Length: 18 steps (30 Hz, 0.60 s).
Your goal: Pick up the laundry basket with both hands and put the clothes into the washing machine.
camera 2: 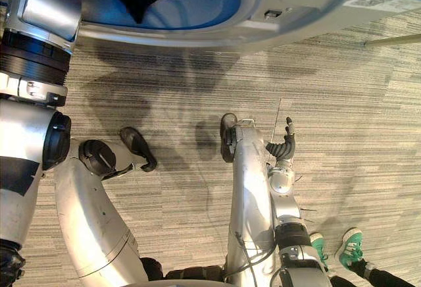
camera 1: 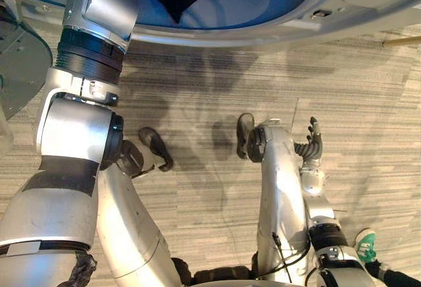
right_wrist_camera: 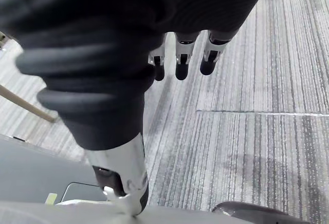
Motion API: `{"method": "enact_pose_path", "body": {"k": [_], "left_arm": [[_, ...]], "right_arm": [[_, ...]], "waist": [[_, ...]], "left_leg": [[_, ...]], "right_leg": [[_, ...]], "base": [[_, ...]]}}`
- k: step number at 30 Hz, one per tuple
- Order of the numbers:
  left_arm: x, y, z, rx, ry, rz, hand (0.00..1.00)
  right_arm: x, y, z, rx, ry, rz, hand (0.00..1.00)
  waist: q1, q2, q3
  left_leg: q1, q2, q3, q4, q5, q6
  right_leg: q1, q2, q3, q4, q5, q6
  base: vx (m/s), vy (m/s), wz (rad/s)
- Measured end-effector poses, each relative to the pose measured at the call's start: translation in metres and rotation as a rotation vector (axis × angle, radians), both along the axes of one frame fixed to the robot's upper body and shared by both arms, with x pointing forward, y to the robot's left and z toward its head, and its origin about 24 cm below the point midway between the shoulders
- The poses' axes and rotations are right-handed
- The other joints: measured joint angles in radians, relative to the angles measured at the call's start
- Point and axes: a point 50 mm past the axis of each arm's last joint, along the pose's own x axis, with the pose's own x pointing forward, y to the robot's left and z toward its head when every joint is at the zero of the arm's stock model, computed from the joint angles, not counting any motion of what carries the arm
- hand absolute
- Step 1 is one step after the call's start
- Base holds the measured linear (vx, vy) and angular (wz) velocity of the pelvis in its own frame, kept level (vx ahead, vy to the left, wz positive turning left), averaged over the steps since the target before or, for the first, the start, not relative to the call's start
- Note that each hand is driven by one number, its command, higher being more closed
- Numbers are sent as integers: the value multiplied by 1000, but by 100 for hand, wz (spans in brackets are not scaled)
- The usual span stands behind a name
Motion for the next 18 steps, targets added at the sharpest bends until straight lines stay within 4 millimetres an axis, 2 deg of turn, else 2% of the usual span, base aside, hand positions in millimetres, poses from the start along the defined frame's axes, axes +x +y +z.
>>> {"method": "enact_pose_path", "body": {"k": [5,8,11,13,14,16,18], "left_arm": [[-9,-6,-7,0,-57,-55,0],[-11,-10,-27,-2,-55,-98,0],[1,0,-84,-41,62,-117,0],[11,4,-160,-127,247,-141,0],[12,3,-178,-144,293,-151,0],[7,1,-245,-246,480,-180,0],[0,-2,-284,-315,599,-209,0]], "right_arm": [[-3,-10,-4,16,22,-35,0],[-7,-18,-22,30,141,-72,0],[-18,-24,-33,44,186,-93,0],[-28,-24,-42,48,217,-99,0],[-30,-24,-44,48,224,-99,0],[-37,-25,-51,46,252,-102,0],[-42,-23,-57,44,281,-83,0]], "waist": [[16,9,-5],[37,17,-9],[38,49,-31],[40,54,-101],[42,54,-111],[53,54,-114],[68,55,-134]], "left_leg": [[47,-25,1,-48,29,-2],[111,-37,-2,-84,40,-18],[197,-39,-21,-135,50,-35],[269,-44,-14,-219,62,-54],[293,-51,-10,-245,74,-52],[412,-63,0,-340,108,-73],[464,-70,-8,-393,124,-88]], "right_leg": [[52,-25,-13,-21,-7,-12],[114,-32,-23,-39,-16,-28],[220,-39,-62,-83,-27,-45],[289,-44,-81,-147,-31,-54],[311,-46,-85,-165,-30,-56],[428,-59,-112,-234,-28,-72],[488,-60,-137,-277,-27,-82]], "base": [[30,-30,23],[17,-46,17],[38,-63,15],[65,-93,19],[86,-111,29],[100,-115,29],[70,-110,21]]}}
